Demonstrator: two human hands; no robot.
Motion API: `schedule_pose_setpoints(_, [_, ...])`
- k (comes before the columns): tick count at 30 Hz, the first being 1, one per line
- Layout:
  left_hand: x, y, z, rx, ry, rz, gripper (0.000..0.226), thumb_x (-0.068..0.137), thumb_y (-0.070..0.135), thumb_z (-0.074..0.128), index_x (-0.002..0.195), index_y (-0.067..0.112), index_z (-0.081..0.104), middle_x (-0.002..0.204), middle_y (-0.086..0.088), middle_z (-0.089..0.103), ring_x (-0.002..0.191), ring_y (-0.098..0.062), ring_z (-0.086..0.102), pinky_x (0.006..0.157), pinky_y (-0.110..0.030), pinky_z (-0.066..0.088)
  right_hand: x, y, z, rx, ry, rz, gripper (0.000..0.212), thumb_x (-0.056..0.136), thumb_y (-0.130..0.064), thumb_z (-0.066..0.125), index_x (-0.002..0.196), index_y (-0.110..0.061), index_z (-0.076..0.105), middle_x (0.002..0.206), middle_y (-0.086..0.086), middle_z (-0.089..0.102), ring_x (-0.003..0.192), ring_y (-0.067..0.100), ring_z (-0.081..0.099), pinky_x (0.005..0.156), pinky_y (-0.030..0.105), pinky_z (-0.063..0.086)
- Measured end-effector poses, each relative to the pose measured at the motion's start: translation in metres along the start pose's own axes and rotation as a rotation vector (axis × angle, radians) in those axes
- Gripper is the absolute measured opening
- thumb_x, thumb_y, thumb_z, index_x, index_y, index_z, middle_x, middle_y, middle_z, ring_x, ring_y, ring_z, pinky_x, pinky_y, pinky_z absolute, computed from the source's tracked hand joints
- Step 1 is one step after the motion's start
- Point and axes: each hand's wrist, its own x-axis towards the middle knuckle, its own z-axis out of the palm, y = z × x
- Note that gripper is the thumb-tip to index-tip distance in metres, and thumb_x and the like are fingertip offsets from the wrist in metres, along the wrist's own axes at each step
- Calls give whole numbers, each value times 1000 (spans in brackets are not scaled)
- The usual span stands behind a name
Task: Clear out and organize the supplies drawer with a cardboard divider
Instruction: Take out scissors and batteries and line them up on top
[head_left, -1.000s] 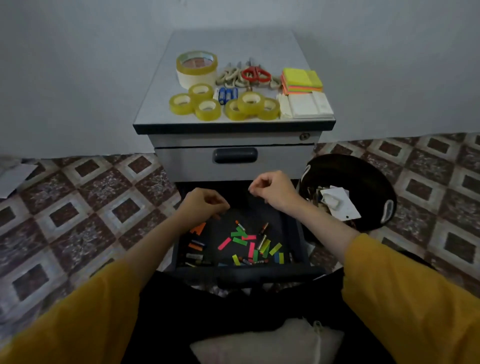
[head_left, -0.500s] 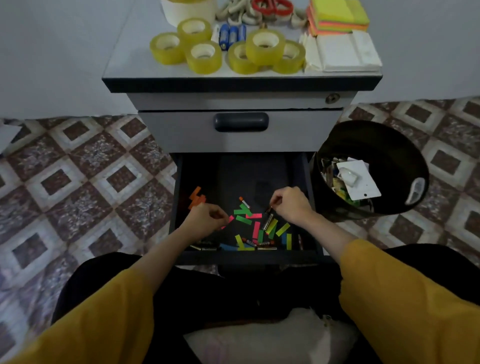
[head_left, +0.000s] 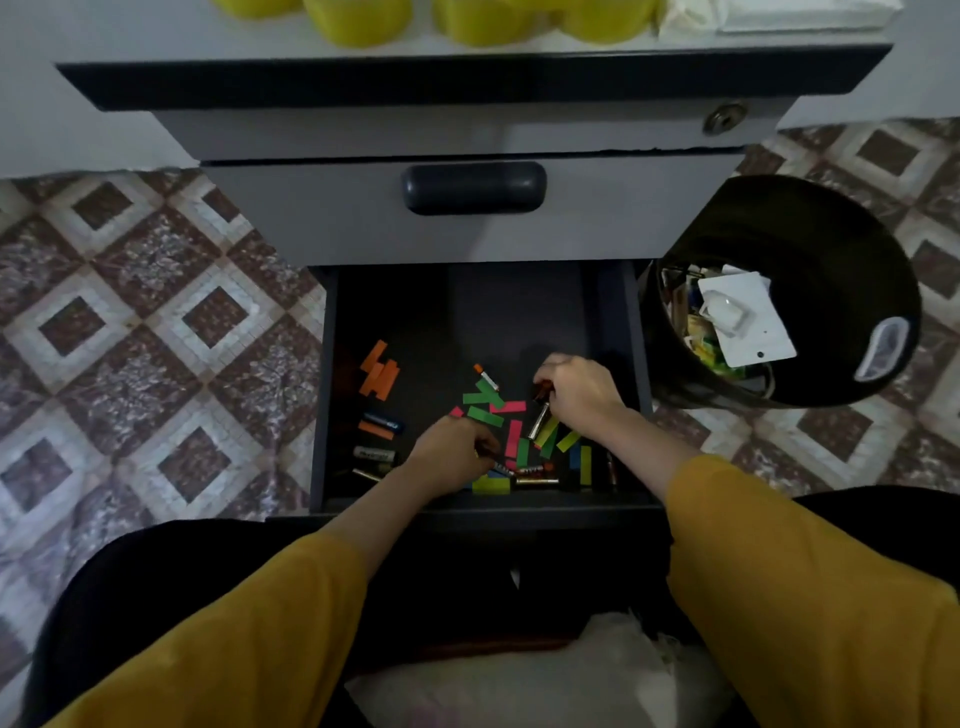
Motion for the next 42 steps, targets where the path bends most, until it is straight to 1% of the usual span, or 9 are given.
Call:
schedule_pose_setpoints(6, [18, 14, 9, -91, 115, -62, 22, 88, 24, 61, 108, 18, 67, 105, 0, 68, 97, -15, 63, 84, -31, 53, 2, 6, 8, -3, -15, 48, 35, 83, 4, 51, 112, -13, 61, 116, 5, 54, 97, 27, 58, 71, 32, 45])
schedule_pose_setpoints(10, [30, 31, 12, -138, 196, -102, 21, 88, 27, 62, 104, 13, 65, 98, -3, 68, 87, -17, 64, 72, -29, 53, 3, 7, 7, -7, -23, 117, 29, 86, 0, 52, 113, -10, 59, 113, 9, 57, 99, 29, 59, 74, 33, 47])
schedule_pose_setpoints(14, [42, 47, 19, -106, 180, -160, 21, 87, 29, 63, 100, 12, 64, 94, -7, 66, 85, -23, 63, 68, -32, 52, 3, 8, 7, 28, -35, 187, 21, 87, 0, 51, 105, -7, 59, 103, 12, 62, 94, 30, 61, 68, 32, 45])
schedule_pose_setpoints(18, [48, 54, 28, -24, 174, -186, 14, 89, 19, 59, 100, 11, 64, 94, -8, 66, 76, -18, 58, 62, -28, 47, 1, 9, 8, 103, -18, 222, 18, 87, 4, 50, 101, -2, 58, 100, 16, 60, 93, 33, 60, 67, 31, 43])
schedule_pose_setpoints(25, [45, 46, 22, -92, 175, -207, 17, 85, 25, 64, 94, 11, 67, 87, -5, 66, 72, -16, 59, 56, -25, 44, 0, 10, 6, 190, -19, 231, 17, 86, 2, 53, 102, 0, 58, 102, 18, 59, 94, 33, 60, 72, 34, 47])
schedule_pose_setpoints(29, [36, 39, 11, -224, 230, -200, 17, 82, 23, 67, 91, 8, 68, 85, -7, 68, 77, -18, 64, 66, -29, 52, -1, 3, 6, 257, -39, 240, 15, 85, 0, 56, 99, -1, 59, 100, 17, 60, 91, 32, 60, 71, 35, 50])
schedule_pose_setpoints(33, [22, 34, -3, -336, 294, -192, 17, 83, 18, 68, 97, 8, 68, 94, -3, 66, 81, -10, 59, 75, -24, 52, -7, -1, 1, 363, 8, 264, 11, 82, -4, 60, 93, -1, 62, 92, 15, 62, 85, 30, 61, 69, 35, 53])
schedule_pose_setpoints(39, [-8, 36, -17, -491, 348, -180, 12, 79, 16, 73, 89, 12, 68, 86, 2, 64, 76, -5, 58, 61, -9, 43, -27, -11, -21, 517, 88, 232, 6, 78, -6, 66, 79, -10, 62, 86, 9, 61, 82, 22, 60, 61, 26, 45])
schedule_pose_setpoints(42, [-26, 42, -24, -594, 357, -154, 11, 77, 18, 75, 82, 13, 67, 75, 6, 62, 69, -3, 58, 62, -11, 45, -42, -20, -37, 574, 143, 203, 5, 77, -4, 67, 78, -8, 65, 84, 10, 64, 79, 23, 62, 64, 32, 52])
